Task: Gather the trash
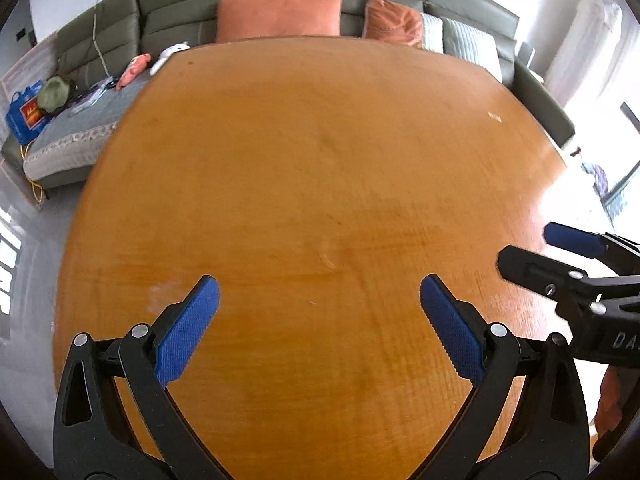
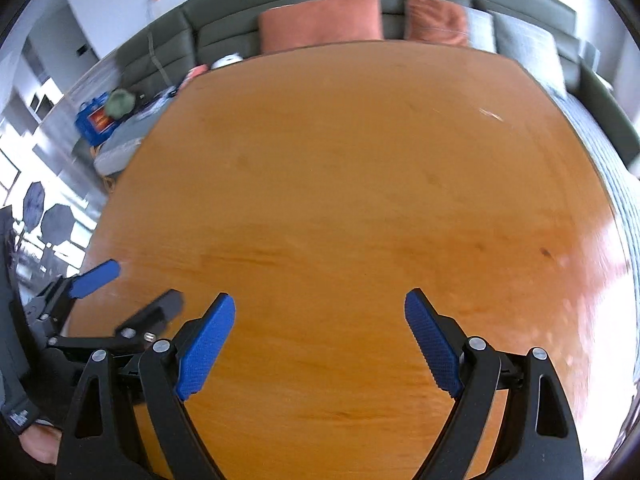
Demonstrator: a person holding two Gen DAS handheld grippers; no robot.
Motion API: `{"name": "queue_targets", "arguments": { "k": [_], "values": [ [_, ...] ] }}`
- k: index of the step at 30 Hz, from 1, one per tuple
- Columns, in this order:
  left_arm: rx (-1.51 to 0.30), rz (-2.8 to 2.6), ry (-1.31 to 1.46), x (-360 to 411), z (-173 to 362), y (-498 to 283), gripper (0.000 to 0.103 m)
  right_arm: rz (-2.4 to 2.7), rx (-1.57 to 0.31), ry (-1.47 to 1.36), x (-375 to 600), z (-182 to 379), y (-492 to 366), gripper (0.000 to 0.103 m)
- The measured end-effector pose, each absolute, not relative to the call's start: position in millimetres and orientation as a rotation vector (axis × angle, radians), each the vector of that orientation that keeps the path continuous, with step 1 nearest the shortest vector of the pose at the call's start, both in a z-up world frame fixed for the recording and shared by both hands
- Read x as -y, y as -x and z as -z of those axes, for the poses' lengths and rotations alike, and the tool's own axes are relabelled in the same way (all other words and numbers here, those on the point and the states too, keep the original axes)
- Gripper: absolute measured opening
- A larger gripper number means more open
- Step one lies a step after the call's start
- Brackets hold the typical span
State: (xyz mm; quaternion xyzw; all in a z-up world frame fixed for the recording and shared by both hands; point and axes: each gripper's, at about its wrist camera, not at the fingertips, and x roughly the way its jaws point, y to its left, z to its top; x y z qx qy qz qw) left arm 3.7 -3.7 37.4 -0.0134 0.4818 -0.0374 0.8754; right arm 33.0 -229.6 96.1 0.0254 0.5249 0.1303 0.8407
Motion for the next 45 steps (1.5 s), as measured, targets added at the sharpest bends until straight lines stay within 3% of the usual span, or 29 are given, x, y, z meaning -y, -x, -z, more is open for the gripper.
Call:
{"name": "queue_targets", "arguments": {
  "k": [18,26,45],
  "values": [
    [-0.999,0.036,0.014,13,-2,-1,0.097,-0.164,-1.029,0.061,252,-56,-12,0.087],
    [-0.959,0.026,-0.020,14,3,-2,0.097,-0.132,-0.996,0.052,254,-49,-14,0.100],
    [-0.946,0.024,-0.018,14,3,0,0.097,-0.133,-0.966,0.052,255,-47,-9,0.100]
  ]
}}
